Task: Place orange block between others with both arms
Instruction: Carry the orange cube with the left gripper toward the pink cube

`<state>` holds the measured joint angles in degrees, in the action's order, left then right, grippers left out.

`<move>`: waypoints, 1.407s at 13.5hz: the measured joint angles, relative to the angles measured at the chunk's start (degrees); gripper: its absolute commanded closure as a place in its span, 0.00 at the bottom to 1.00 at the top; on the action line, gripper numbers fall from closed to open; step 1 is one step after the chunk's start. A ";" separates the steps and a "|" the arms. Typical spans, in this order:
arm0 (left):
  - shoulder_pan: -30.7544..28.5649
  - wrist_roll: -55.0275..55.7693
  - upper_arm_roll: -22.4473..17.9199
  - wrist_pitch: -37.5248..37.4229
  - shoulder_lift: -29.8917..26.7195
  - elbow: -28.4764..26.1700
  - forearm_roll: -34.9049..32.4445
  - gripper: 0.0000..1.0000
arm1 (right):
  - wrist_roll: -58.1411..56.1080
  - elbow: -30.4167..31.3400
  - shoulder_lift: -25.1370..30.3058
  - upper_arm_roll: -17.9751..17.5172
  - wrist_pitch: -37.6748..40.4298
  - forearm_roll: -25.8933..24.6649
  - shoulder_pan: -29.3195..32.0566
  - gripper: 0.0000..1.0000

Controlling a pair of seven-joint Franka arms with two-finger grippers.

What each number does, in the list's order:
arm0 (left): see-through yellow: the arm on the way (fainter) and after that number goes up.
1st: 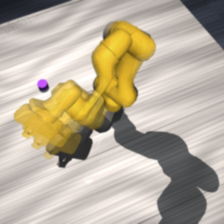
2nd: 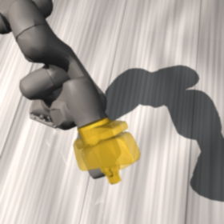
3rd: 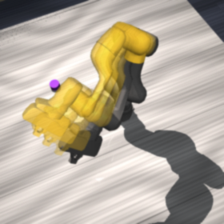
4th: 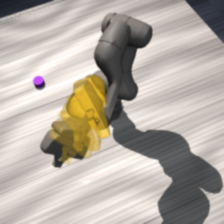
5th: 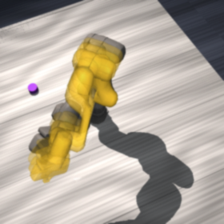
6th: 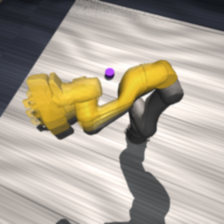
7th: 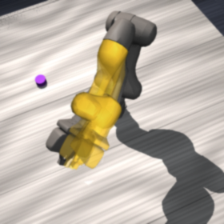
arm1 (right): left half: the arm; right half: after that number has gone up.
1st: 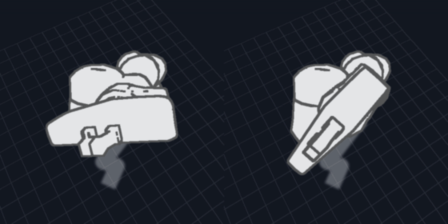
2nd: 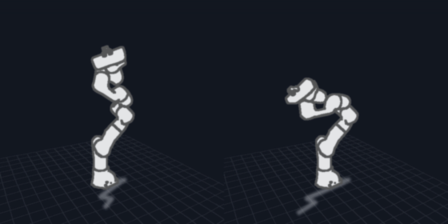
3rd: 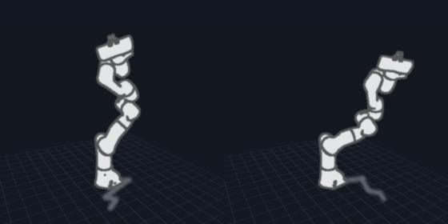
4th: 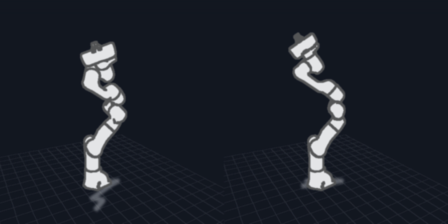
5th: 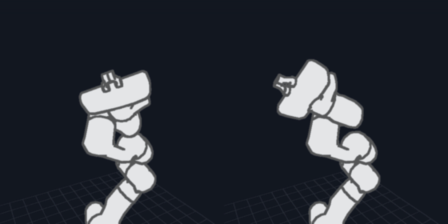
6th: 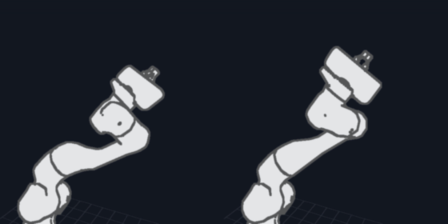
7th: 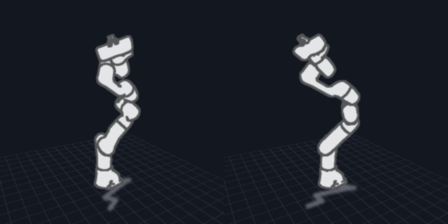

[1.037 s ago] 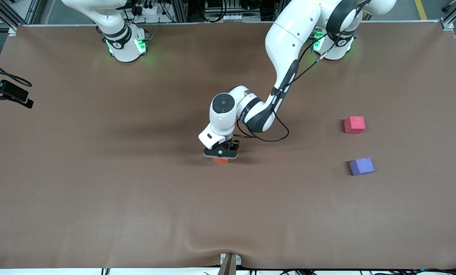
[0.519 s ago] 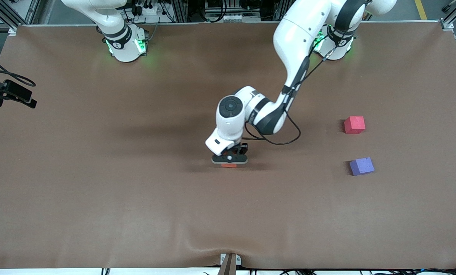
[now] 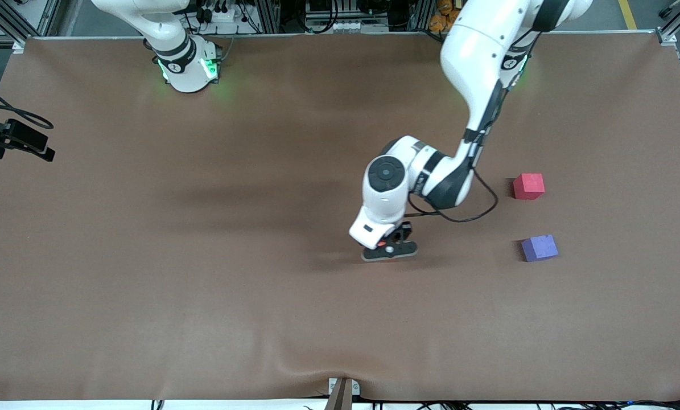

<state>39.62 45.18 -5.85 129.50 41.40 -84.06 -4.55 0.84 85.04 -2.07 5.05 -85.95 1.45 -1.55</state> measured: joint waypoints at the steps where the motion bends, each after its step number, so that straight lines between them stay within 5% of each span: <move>1: -0.88 -1.26 -0.01 0.93 -1.77 -2.60 -0.18 0.59 | 0.00 0.00 0.00 0.00 0.00 0.00 0.00 0.00; 9: -11.03 -12.92 -0.02 11.64 -17.67 -28.39 -0.34 0.58 | 0.00 0.01 0.00 -0.01 -0.01 0.00 -0.02 0.00; 15: -21.16 -27.96 0.05 13.30 -26.46 -39.80 -0.41 0.56 | 0.00 -0.01 0.00 0.11 -0.06 0.00 -0.09 0.00; 19: -29.51 -36.74 0.15 20.75 -28.86 -47.25 -0.42 0.56 | 0.00 -0.03 0.00 0.13 -0.27 0.00 -0.09 0.00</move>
<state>10.11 8.44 -5.70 150.24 12.53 -131.31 -4.97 0.84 85.01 -2.07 5.18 -86.22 1.45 -1.65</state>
